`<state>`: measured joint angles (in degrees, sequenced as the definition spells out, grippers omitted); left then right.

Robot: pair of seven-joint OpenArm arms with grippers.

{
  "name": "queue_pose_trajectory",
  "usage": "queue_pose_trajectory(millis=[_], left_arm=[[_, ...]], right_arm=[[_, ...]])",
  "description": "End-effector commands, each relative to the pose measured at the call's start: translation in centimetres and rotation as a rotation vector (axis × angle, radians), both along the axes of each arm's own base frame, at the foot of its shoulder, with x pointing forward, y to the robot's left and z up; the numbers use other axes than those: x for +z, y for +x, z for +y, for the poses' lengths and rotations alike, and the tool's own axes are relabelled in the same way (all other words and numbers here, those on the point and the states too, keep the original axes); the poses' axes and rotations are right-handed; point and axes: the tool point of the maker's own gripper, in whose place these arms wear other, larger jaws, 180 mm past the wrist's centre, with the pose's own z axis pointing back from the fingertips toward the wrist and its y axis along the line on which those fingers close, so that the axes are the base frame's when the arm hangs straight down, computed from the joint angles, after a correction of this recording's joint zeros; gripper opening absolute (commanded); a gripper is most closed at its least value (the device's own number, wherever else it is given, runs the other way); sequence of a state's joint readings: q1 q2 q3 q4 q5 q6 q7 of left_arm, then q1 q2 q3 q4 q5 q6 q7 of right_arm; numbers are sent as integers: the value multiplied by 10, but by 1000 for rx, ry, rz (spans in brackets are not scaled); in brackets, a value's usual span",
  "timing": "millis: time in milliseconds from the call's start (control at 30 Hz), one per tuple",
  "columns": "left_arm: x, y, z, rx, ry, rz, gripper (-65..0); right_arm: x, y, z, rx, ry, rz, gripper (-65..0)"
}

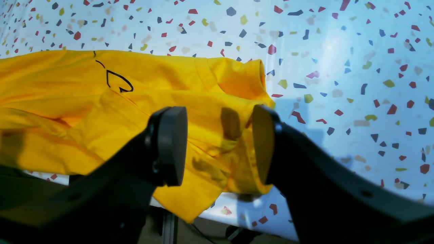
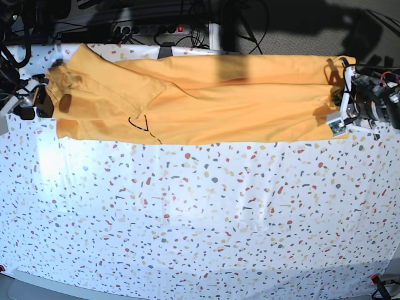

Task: Fold the T-shirt properly
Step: 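Move both grippers to the two ends of the folded strip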

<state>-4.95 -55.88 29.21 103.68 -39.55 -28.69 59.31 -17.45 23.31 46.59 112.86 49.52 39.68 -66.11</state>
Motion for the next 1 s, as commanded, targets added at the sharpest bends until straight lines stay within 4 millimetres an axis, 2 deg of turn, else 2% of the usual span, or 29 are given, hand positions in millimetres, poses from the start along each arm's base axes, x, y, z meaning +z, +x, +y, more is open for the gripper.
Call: queue_pose_trajectory(millis=[0,33,133,167,233,367,500,600,667,867,933,967], left_arm=[[10,11,7,-1,21,-46,-650],[10,12,9,-2,33,-52,-632],[9,15,13,40,42,-62,-406],[9,15,14,56,44,-63,-352],[6,8,16,65,58,-31,-304],[0,-9,24,74,101,54,-304],[4,1,26,103,110,24,-304],[9,3,39,118,176,40,-304],[16,11,39,114,173,11,-304],[56,68,-8,106,-28,-296,-304],[57,86,-25,187,-98,-374,-304],[50,89,-34,223,-127,-371,-304]], right_arm=[[11,5,-1,14,-17,-38,-338],[11,5,-1,14,-17,-38,-338],[12,5,-1,14,-18,-39,-338],[12,5,-1,14,-17,-39,-338],[12,5,-1,14,-18,-39,-338],[13,6,-1,14,-16,-51,-338],[20,11,0,14,-8,-96,-338],[26,16,1,14,-2,-134,-338],[31,20,1,14,-1,-157,-338],[61,45,2,14,6,-287,-338],[65,52,6,2,36,-321,-338],[64,55,9,-11,68,-336,-338]])
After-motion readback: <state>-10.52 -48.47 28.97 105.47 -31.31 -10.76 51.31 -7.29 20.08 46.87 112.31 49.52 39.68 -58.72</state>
